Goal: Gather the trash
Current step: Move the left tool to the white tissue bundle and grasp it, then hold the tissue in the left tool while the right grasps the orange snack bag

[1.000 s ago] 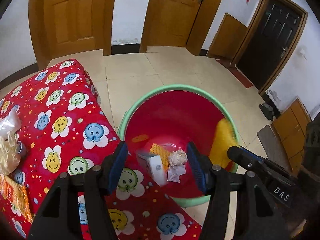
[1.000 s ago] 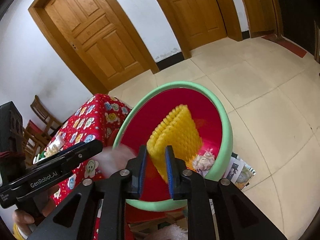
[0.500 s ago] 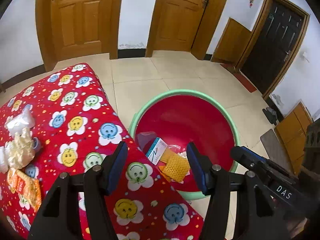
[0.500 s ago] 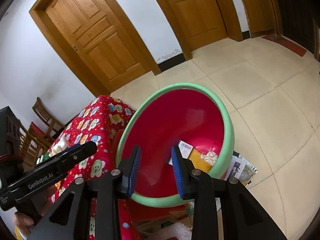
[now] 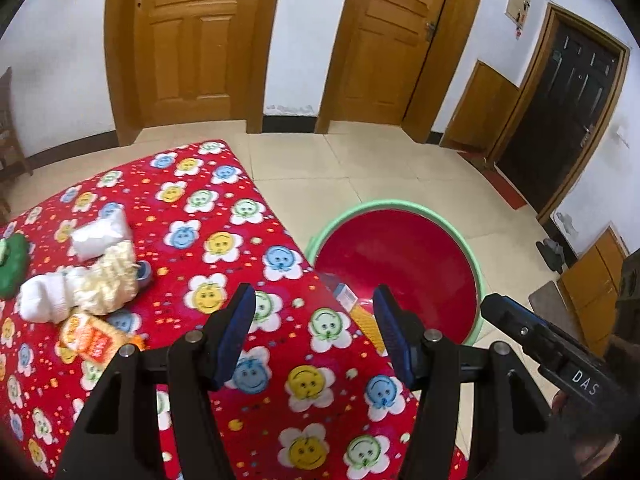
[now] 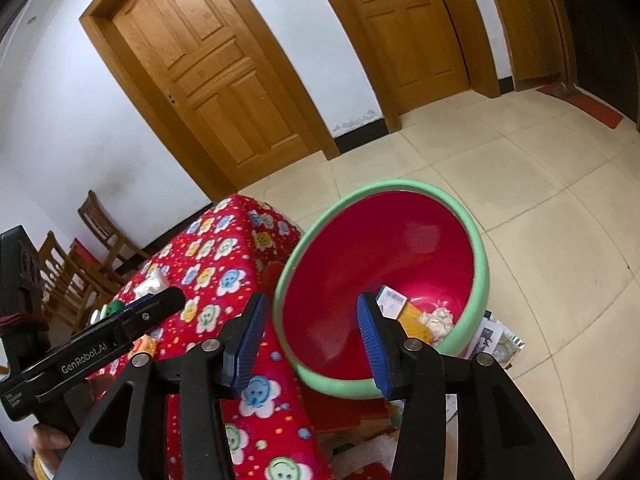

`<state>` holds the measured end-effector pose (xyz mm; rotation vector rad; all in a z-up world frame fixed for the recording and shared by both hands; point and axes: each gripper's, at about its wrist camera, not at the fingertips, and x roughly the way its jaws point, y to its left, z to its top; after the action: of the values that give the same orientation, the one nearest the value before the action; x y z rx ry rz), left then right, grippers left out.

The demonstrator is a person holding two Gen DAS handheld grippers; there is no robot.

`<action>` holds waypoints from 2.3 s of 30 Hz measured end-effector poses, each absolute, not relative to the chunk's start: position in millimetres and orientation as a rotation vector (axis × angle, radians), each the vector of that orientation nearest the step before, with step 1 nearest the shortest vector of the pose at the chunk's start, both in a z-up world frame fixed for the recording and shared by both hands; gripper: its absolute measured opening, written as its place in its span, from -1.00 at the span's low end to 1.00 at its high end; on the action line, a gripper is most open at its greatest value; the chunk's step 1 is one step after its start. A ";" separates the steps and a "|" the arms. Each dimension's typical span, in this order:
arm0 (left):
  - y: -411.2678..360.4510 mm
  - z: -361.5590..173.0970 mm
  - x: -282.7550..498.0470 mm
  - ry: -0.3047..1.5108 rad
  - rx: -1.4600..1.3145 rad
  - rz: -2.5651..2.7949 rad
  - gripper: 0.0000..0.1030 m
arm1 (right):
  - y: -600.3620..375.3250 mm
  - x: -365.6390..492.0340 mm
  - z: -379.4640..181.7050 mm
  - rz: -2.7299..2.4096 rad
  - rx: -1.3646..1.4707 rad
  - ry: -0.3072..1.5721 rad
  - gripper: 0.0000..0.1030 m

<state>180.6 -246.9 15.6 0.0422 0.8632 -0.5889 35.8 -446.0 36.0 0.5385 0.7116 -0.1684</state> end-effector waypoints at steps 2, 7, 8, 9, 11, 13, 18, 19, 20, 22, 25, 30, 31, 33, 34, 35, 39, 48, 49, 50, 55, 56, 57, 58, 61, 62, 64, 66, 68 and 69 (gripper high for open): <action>-237.6 19.1 180.3 0.854 0.033 -0.576 0.18 | -440.5 35.3 39.3 -0.162 0.532 0.708 -0.02; -212.3 26.2 179.2 0.836 0.013 -0.536 0.18 | -426.6 35.7 45.2 -0.146 0.514 0.708 0.01; -207.8 27.3 179.3 0.834 0.008 -0.528 0.18 | -422.8 36.6 46.3 -0.141 0.510 0.709 0.01; -202.5 28.1 179.8 0.832 0.002 -0.521 0.18 | -420.3 37.1 47.2 -0.138 0.507 0.709 0.01; -190.7 29.8 180.8 0.825 -0.010 -0.504 0.18 | -413.8 39.2 49.1 -0.130 0.498 0.710 0.02; -179.0 30.9 181.9 0.820 -0.020 -0.487 0.18 | -405.8 41.5 51.4 -0.120 0.487 0.712 0.02; -146.3 32.0 187.1 0.806 -0.034 -0.432 0.18 | -387.2 49.0 53.7 -0.098 0.456 0.724 0.08; -137.3 32.0 189.6 0.805 -0.037 -0.416 0.18 | -384.5 50.7 53.2 -0.093 0.451 0.726 0.09; -131.1 31.5 191.9 0.806 -0.038 -0.405 0.18 | -381.2 52.4 53.0 -0.088 0.446 0.728 0.09; -115.8 31.3 197.8 0.803 -0.035 -0.372 0.18 | -374.6 57.1 52.4 -0.078 0.434 0.736 0.10; -94.3 30.0 206.6 0.794 -0.032 -0.327 0.18 | -364.3 65.2 51.3 -0.066 0.413 0.749 0.10; -66.1 22.1 222.2 0.809 -0.038 -0.270 0.18 | -350.2 78.1 47.1 -0.053 0.392 0.771 0.11; -61.1 18.7 226.2 0.816 -0.047 -0.265 0.18 | -346.7 81.3 46.5 -0.048 0.388 0.777 0.11; -55.5 12.7 232.5 0.829 -0.058 -0.263 0.18 | -340.6 87.3 44.1 -0.038 0.379 0.790 0.11; -53.6 8.3 235.9 0.839 -0.062 -0.262 0.18 | -337.2 90.8 42.7 -0.033 0.374 0.796 0.11; -54.0 4.0 238.6 0.847 -0.062 -0.263 0.18 | -335.2 93.5 41.5 -0.029 0.370 0.801 0.11; -52.7 -12.0 249.6 0.882 -0.060 -0.255 0.18 | -324.8 107.7 36.2 -0.013 0.360 0.821 0.12; -47.3 -37.5 271.3 0.923 -0.138 -0.261 0.18 | -305.3 132.0 18.5 0.017 0.331 0.872 0.12; -46.0 -37.5 271.8 0.916 -0.156 -0.274 0.11 | -304.1 133.9 16.7 0.019 0.329 0.876 0.12; -45.1 -37.5 271.9 0.912 -0.166 -0.279 0.03 | -302.8 134.9 16.0 0.020 0.328 0.880 0.12; -39.8 -36.7 270.3 0.903 -0.196 -0.301 -0.38 | -296.3 142.5 8.6 0.035 0.319 0.904 0.12; -38.5 -35.6 268.9 0.898 -0.197 -0.304 -0.39 | -294.9 144.0 7.7 0.038 0.317 0.907 0.12; -37.5 -34.1 267.3 0.893 -0.195 -0.305 -0.41 | -292.6 145.5 6.6 0.043 0.314 0.910 0.12; -36.2 -31.3 264.7 0.887 -0.192 -0.304 -0.42 | -291.2 145.8 6.0 0.045 0.313 0.913 0.12; -29.1 -23.4 257.2 0.867 -0.199 -0.297 -0.42 | -283.1 149.3 4.1 0.065 0.304 0.921 0.12; -26.6 -21.0 254.9 0.862 -0.199 -0.289 -0.42 | -279.8 150.5 3.6 0.073 0.298 0.924 0.12; -18.6 -16.0 248.6 0.853 -0.198 -0.262 -0.42 | -273.3 152.7 2.9 0.090 0.285 0.929 0.12; -10.1 -13.7 243.5 0.851 -0.210 -0.245 -0.42 | -264.8 155.9 1.4 0.120 0.271 0.937 0.12; 0.1 -12.7 237.5 0.855 -0.213 -0.213 -0.42 | -255.5 159.1 -0.5 0.151 0.252 0.946 0.12; 3.7 -12.8 235.1 0.858 -0.209 -0.195 -0.42 | -249.0 161.7 -1.8 0.167 0.235 0.952 0.13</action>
<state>235.1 3.7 -12.8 -0.2088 0.8577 -0.1950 161.7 -249.0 -1.8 0.2348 0.9523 0.1670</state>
